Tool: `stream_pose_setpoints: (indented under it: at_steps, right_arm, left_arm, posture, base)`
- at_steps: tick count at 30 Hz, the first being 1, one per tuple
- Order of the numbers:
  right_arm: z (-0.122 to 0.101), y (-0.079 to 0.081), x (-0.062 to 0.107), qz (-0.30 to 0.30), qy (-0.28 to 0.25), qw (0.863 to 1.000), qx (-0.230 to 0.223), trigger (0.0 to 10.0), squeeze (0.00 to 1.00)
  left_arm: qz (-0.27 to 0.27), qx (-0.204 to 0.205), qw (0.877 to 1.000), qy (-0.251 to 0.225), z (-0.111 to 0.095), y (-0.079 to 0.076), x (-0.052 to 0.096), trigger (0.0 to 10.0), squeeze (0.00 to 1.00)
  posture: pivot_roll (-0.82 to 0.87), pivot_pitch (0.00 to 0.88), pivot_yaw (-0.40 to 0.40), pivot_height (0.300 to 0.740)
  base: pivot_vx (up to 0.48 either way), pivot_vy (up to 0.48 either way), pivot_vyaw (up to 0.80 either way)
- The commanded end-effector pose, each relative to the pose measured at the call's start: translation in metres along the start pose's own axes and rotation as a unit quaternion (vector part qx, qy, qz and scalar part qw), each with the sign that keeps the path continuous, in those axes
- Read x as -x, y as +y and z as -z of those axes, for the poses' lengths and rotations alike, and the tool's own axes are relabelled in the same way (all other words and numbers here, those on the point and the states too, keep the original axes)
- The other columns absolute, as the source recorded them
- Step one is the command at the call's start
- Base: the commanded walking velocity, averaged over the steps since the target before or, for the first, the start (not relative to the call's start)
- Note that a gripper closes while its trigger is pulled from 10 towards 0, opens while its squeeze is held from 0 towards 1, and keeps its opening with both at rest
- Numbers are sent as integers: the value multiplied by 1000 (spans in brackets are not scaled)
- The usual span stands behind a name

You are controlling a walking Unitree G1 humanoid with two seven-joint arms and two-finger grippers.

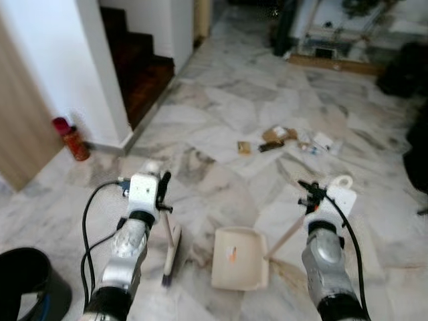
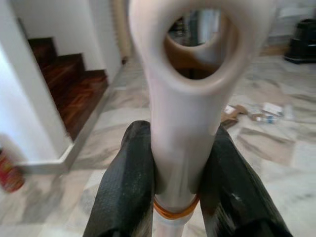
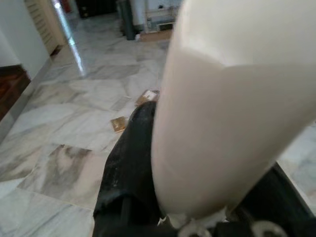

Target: Sweep floor

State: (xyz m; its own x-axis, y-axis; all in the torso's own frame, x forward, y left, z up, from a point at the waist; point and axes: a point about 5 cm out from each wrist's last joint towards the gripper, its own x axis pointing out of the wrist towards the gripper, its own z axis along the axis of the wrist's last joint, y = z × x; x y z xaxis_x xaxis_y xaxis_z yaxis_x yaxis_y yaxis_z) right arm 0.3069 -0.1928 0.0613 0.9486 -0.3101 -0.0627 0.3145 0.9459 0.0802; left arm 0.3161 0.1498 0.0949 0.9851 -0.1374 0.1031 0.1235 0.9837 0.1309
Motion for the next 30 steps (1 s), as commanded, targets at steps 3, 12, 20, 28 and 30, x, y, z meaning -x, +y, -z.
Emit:
stream_pose_setpoints:
  at_steps: [3, 12, 20, 28, 30]
  right_arm:
    - [-11, -2, -4, -2, -23, 1000, 1, 10000, 0]
    - [-10, 4, -4, -13, -19, 1000, 5, 10000, 0]
    - [-9, 4, -4, -14, -18, 1000, 5, 10000, 0]
    - [-10, 12, -2, -27, -23, 999, 1, 10000, 0]
    - [-11, 14, -1, -30, -24, 999, 0, 10000, 0]
  left_arm:
    - [0, 1, 1000, -21, -8, -4, -4, 10000, 0]
    - [-24, 17, 999, -16, -5, 3, 1, 10000, 0]
    - [-25, 16, 999, -15, -5, 4, 2, 10000, 0]
    - [-28, 29, 999, -11, -4, 8, 5, 10000, 0]
    - [-26, 28, 999, -11, -4, 8, 5, 10000, 0]
  posture:
    - [-89, 24, -19, 740]
    - [-72, 33, -38, 740]
    - [-72, 33, -38, 740]
    - [-48, 33, -29, 740]
    - [-46, 34, -24, 740]
  base:
    - [0, 0, -800]
    - [0, 0, -800]
    - [0, 0, -794]
    - [0, 0, 0]
    - [0, 0, 0]
